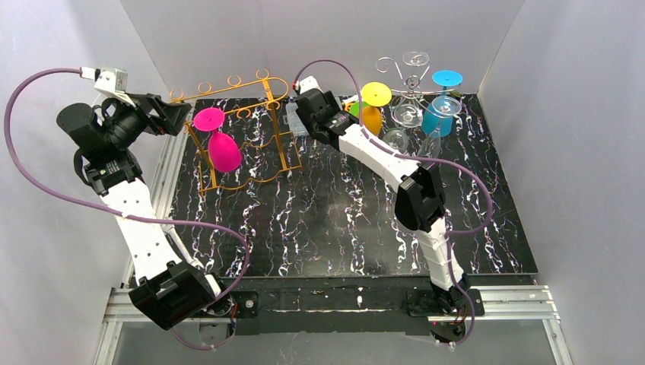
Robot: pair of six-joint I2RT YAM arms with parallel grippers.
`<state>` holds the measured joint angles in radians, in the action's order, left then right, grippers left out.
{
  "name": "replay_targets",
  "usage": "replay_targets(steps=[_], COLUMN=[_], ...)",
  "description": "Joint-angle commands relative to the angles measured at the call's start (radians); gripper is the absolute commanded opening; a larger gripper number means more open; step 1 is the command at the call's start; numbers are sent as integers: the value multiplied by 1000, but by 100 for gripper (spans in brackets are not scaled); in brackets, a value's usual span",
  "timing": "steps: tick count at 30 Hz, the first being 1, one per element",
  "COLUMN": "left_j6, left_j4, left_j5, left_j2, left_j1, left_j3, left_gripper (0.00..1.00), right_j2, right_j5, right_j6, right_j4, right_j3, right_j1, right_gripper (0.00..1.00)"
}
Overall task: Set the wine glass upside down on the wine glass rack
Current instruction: Pick up the wine glass at the center of the board.
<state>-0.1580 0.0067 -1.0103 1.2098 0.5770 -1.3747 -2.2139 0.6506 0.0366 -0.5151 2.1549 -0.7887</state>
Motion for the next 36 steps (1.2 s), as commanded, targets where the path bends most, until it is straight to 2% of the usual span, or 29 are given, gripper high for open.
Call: replay_targets(steps=[1, 17, 36], left_j6=[9, 15, 20], left_j4=[16, 23, 25], left_j5=[-20, -24, -22], left_j2=[-28, -40, -40], left_j1=[4, 4, 4], left_j3=[4, 37, 55], left_gripper=[98, 98, 98], right_j2=[34, 116, 74], right_j5=[19, 35, 77], right_j6=[-9, 26, 62], right_j4=[-26, 75, 83], right_j3=[-45, -137, -76], right_j1=[32, 44, 69], right_gripper=[70, 68, 68])
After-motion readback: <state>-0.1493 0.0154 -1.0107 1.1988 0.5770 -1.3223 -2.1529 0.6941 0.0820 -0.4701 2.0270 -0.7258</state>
